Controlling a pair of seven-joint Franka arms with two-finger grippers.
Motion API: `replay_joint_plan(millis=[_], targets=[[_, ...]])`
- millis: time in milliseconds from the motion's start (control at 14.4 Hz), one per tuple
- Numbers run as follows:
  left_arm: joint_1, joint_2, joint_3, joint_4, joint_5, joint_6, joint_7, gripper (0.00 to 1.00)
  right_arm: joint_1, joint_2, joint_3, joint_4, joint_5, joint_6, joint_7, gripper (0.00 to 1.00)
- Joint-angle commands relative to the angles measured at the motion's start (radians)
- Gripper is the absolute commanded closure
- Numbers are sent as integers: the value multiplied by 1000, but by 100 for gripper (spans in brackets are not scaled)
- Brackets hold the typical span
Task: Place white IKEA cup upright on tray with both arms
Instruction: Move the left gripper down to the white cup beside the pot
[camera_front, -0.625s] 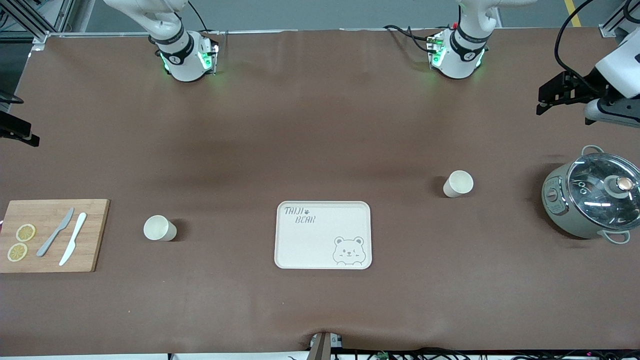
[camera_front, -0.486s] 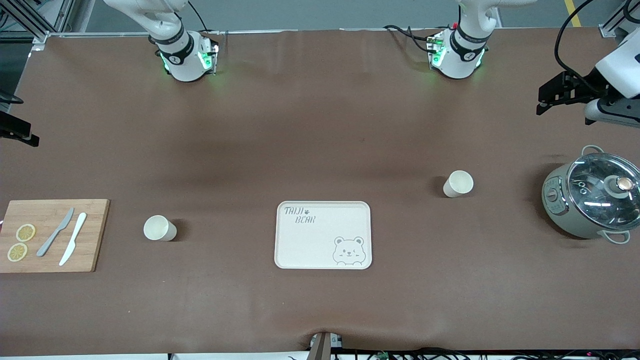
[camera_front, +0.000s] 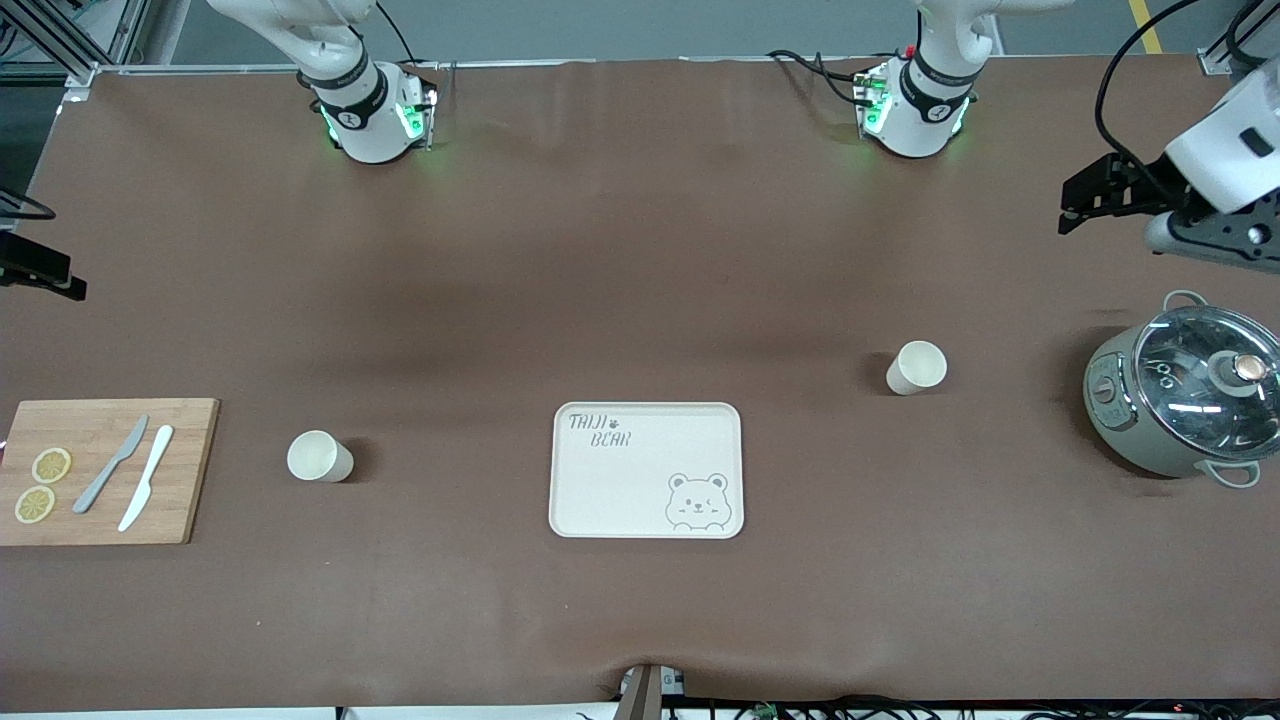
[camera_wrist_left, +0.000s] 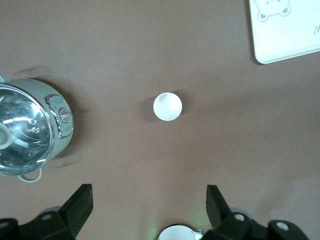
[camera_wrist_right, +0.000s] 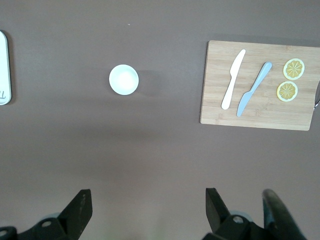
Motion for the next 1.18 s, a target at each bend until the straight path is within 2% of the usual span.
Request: replay_joint_plan(millis=[0, 347, 625, 972, 1111], targets=[[3, -15, -5, -131, 7, 113, 14, 0, -17, 1, 12, 10, -3, -5, -1, 0], [5, -36, -11, -310, 9, 295, 17, 0, -13, 4, 12, 12, -12, -7, -9, 0], [8, -59, -11, -487, 12, 497, 54, 0, -19, 7, 12, 14, -12, -7, -6, 0], [15, -59, -11, -651, 12, 692, 69, 0, -16, -1, 9, 15, -11, -10, 3, 0], [24, -58, -10, -717, 10, 784, 92, 0, -14, -2, 9, 17, -11, -20, 78, 0]])
